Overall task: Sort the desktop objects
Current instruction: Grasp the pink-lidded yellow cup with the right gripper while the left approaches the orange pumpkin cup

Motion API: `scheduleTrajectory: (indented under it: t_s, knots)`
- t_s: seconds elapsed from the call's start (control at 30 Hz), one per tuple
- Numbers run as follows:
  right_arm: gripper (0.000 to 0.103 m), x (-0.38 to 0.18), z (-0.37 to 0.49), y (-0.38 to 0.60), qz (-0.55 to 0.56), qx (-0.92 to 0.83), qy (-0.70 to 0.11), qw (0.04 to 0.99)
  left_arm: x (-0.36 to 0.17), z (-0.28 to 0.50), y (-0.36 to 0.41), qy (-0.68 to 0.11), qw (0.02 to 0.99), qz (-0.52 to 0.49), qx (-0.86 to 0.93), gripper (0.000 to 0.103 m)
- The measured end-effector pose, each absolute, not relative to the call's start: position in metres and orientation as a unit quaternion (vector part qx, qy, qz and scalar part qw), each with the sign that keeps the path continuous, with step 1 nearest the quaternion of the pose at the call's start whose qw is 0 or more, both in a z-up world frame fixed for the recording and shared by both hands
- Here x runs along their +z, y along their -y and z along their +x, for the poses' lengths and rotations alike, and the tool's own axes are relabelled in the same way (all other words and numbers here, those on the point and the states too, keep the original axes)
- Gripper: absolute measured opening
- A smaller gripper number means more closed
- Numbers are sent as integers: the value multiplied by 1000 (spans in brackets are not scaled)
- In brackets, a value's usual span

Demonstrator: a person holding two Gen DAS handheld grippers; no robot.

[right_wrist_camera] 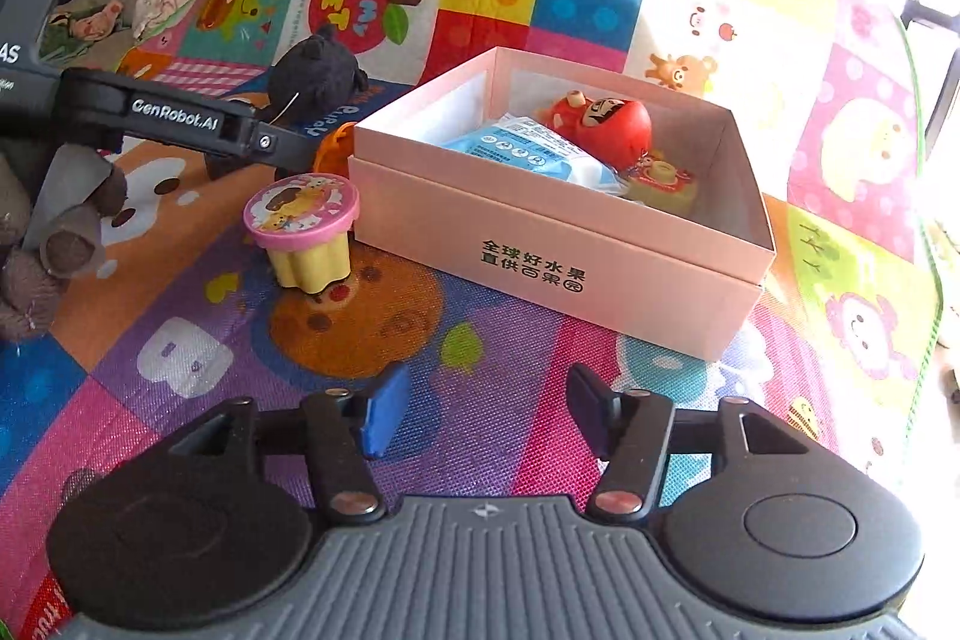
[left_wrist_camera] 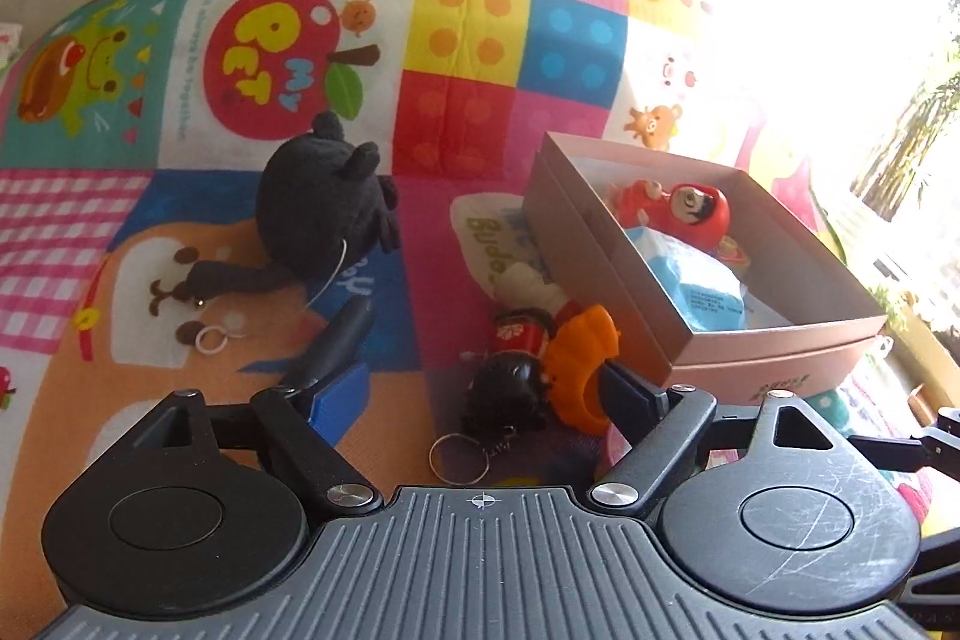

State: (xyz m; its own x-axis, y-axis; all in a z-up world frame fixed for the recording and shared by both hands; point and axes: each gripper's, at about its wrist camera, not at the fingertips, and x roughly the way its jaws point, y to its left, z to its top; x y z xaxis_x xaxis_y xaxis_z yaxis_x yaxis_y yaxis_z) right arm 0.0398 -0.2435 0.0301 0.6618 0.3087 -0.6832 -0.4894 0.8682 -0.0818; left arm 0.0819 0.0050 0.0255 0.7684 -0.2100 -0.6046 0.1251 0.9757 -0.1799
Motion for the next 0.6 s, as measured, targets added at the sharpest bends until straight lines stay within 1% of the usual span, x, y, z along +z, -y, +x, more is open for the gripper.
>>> scheduleTrajectory:
  t_s: [0.07, 0.13, 0.23, 0.3, 0.37, 0.47, 0.6]
  knots:
    - [70, 26, 41, 238, -132, 226, -349, 900, 23, 88, -2, -338, 934, -57, -102, 88]
    - [71, 24, 42, 232, -136, 227, -350, 899, 19, 94, 3, -346, 930, -46, -113, 89]
    - [75, 24, 39, 226, -143, 235, -342, 899, 14, 102, 2, -344, 935, -23, -82, 88]
    - [83, 26, 34, 223, -152, 239, -330, 900, 14, 103, -7, -339, 939, -14, -62, 88]
    - [87, 29, 30, 220, -160, 242, -317, 903, 17, 102, -19, -330, 944, 6, -30, 89]
    - [88, 35, 33, 212, -154, 250, -307, 905, 20, 102, -41, -316, 948, 26, 24, 91]
    - [89, 41, 39, 191, -151, 260, -290, 909, 25, 101, -72, -313, 947, -3, 68, 94]
